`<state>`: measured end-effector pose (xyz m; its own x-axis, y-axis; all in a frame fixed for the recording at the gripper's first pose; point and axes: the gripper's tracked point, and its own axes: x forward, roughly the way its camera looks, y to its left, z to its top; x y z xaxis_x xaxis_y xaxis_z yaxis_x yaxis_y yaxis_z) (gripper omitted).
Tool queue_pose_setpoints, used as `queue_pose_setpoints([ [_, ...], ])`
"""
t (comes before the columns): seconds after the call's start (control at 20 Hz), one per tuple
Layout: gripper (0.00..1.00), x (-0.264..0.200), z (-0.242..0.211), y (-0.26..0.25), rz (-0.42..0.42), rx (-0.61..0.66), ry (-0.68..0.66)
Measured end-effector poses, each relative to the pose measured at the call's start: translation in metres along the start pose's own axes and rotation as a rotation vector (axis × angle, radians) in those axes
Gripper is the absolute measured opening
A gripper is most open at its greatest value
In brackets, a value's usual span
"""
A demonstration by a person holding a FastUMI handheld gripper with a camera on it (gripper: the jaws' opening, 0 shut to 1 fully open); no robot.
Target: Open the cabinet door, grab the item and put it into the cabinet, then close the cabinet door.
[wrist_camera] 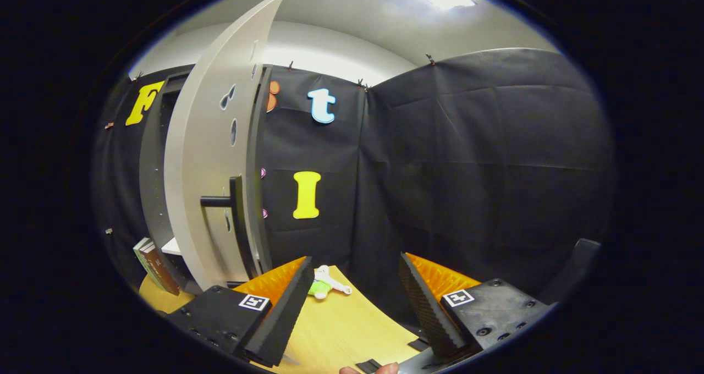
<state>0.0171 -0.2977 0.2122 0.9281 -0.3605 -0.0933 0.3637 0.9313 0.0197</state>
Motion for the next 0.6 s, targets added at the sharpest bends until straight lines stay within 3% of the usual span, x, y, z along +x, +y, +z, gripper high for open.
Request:
queue_pose_setpoints([
  [0.15, 0.98, -0.001, 0.001, 0.023, 0.054, 0.009, -0.007],
  [0.6, 0.96, -0.012, -0.002, 0.042, 0.061, 0.041, 0.009],
])
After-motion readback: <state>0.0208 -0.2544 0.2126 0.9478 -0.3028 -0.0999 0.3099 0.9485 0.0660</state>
